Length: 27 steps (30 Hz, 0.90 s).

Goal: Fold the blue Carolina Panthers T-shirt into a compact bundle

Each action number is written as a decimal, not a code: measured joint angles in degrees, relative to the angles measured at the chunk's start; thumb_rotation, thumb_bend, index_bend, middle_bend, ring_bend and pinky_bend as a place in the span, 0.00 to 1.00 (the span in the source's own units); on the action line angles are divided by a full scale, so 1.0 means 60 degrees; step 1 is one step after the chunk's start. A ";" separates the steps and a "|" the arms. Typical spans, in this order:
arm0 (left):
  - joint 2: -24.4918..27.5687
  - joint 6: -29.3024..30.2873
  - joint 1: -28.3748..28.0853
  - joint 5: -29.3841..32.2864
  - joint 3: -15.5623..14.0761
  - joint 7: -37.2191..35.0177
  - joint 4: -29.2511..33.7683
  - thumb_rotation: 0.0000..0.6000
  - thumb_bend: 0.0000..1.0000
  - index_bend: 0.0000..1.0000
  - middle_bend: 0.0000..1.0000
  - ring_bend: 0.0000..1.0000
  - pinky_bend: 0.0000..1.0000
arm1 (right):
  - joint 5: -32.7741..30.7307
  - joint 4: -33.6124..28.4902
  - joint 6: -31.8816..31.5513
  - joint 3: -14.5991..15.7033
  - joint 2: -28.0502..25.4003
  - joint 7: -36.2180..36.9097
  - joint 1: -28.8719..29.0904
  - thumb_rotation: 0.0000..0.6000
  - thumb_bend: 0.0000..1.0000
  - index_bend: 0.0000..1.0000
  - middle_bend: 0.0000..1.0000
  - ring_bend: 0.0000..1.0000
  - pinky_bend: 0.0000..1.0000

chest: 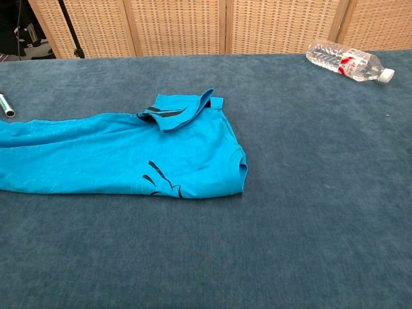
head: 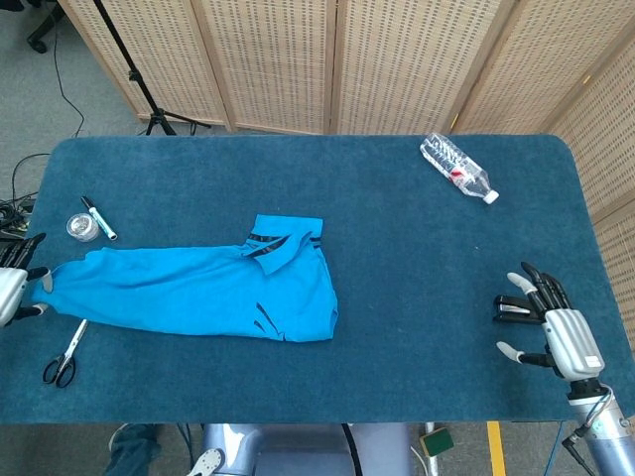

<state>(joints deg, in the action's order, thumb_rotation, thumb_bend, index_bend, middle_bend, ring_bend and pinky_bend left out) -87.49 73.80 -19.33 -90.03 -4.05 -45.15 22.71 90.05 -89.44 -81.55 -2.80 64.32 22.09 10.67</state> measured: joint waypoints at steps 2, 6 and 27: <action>0.0066 0.0449 -0.0093 -0.0097 0.0048 0.0048 0.0305 1.00 0.71 0.81 0.00 0.00 0.00 | 0.0001 -0.0008 -0.0008 -0.0001 -0.0013 0.0030 -0.0003 1.00 0.00 0.12 0.00 0.00 0.00; 0.0212 0.1308 -0.0395 -0.0374 0.0126 0.0425 0.1109 1.00 0.71 0.81 0.00 0.00 0.00 | 0.0041 -0.0028 -0.0076 -0.0004 -0.0079 0.0178 -0.0024 1.00 0.00 0.12 0.00 0.00 0.00; 0.0367 -0.0698 -0.3603 -0.1221 0.1293 0.7372 0.8885 1.00 0.70 0.81 0.00 0.00 0.00 | 0.0170 -0.0027 -0.0127 0.0029 -0.0232 0.0658 -0.0022 1.00 0.00 0.12 0.00 0.00 0.00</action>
<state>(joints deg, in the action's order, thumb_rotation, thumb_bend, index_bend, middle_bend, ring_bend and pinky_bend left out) -85.29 69.61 -40.95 -97.35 3.71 -0.92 76.03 91.07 -89.60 -82.32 -2.62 62.93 26.03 10.54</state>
